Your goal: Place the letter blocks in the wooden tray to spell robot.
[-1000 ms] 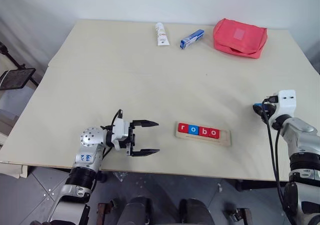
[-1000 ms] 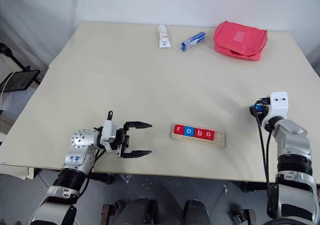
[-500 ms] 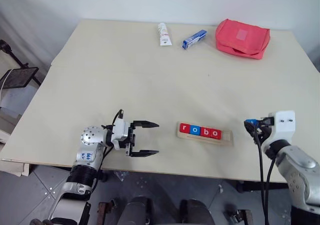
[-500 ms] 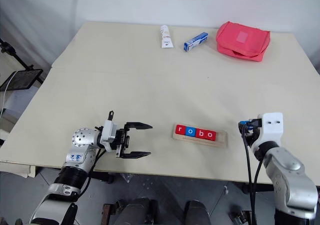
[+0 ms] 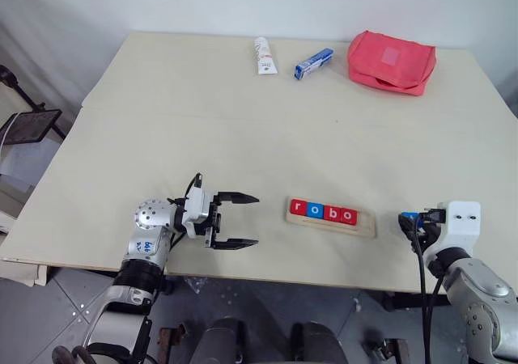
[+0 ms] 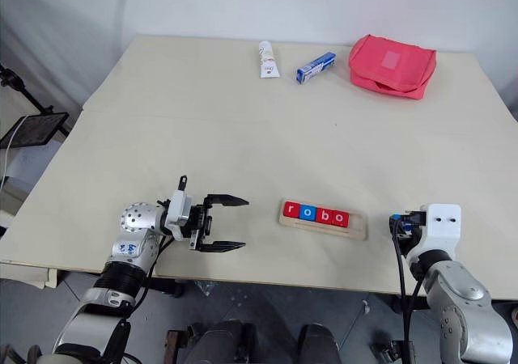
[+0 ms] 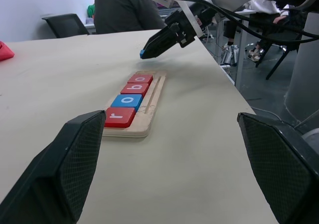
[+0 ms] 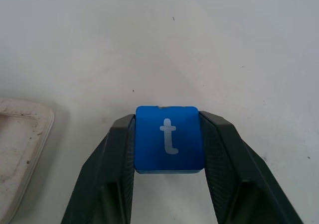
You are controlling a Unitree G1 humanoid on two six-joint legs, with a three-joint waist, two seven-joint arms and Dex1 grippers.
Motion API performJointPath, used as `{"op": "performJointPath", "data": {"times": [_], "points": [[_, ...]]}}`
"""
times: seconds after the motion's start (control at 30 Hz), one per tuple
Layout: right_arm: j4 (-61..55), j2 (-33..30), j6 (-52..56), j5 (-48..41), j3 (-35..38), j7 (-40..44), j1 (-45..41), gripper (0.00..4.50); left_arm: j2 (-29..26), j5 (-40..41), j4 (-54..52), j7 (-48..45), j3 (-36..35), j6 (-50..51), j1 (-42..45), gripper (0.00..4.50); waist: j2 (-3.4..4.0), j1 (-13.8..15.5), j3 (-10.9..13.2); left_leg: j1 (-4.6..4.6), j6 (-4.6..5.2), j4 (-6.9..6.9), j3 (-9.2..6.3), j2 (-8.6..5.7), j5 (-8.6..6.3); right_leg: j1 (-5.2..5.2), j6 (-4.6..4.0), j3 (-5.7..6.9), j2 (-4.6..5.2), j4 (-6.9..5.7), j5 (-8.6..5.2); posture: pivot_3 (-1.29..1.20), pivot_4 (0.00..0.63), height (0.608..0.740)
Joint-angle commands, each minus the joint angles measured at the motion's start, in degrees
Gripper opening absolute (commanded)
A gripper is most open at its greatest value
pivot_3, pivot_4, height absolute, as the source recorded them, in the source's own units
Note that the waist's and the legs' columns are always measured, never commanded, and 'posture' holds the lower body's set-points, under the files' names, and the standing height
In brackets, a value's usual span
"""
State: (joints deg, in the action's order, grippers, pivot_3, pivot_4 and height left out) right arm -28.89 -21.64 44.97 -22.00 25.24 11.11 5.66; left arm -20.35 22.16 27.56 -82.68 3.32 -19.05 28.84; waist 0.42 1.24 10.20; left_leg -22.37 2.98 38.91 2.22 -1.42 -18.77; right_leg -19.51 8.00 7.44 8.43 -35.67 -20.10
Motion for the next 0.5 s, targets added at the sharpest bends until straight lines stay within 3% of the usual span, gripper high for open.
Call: {"op": "performJointPath", "data": {"times": [0.03,0.13,0.2,0.4,0.5], "points": [[-2.01,0.18,-2.25,-0.71,1.48,0.42,0.65,2.86,-0.24,0.31,-1.43,-0.24,-0.29,-0.51,-0.54,4.5,0.0,0.0,0.0,0.0,0.0,0.0,0.0,0.0,0.0,0.0,0.0,-0.01,0.0,0.0,0.0,0.0,0.15,0.74],[-2.49,-1.22,-2.59,-1.48,1.75,2.4,1.42,4.0,-0.45,0.41,-1.86,-0.22,-0.37,-0.43,-0.89,4.5,0.0,0.0,0.0,0.0,0.0,0.0,0.0,-0.01,0.0,0.0,0.0,-0.01,0.0,0.0,0.0,0.0,0.15,0.74],[-3.11,-2.9,-2.62,-2.16,2.08,4.58,2.15,4.45,-0.57,0.44,-2.04,-0.21,-0.43,-0.43,-1.09,4.5,0.0,0.03,0.0,0.0,0.0,0.0,0.0,-0.01,0.0,0.0,0.0,-0.01,0.0,0.0,0.0,0.0,0.15,0.74],[-2.23,-11.72,-4.34,-3.38,1.94,14.1,4.46,4.45,-0.63,0.51,-2.58,0.0,-0.38,-0.39,-1.6,4.5,0.0,0.05,0.0,0.0,0.02,0.01,0.01,-0.01,0.0,0.02,0.0,-0.01,0.01,0.01,0.0,0.0,0.15,0.74],[1.46,-20.67,-6.95,-3.08,1.66,23.75,4.16,4.45,-0.65,0.62,-3.34,0.19,-0.34,-0.17,-2.26,4.5,0.0,-0.01,0.0,0.0,0.02,0.0,0.04,-0.02,0.0,0.02,0.0,-0.02,0.01,0.04,0.0,0.0,0.15,0.74]]}}
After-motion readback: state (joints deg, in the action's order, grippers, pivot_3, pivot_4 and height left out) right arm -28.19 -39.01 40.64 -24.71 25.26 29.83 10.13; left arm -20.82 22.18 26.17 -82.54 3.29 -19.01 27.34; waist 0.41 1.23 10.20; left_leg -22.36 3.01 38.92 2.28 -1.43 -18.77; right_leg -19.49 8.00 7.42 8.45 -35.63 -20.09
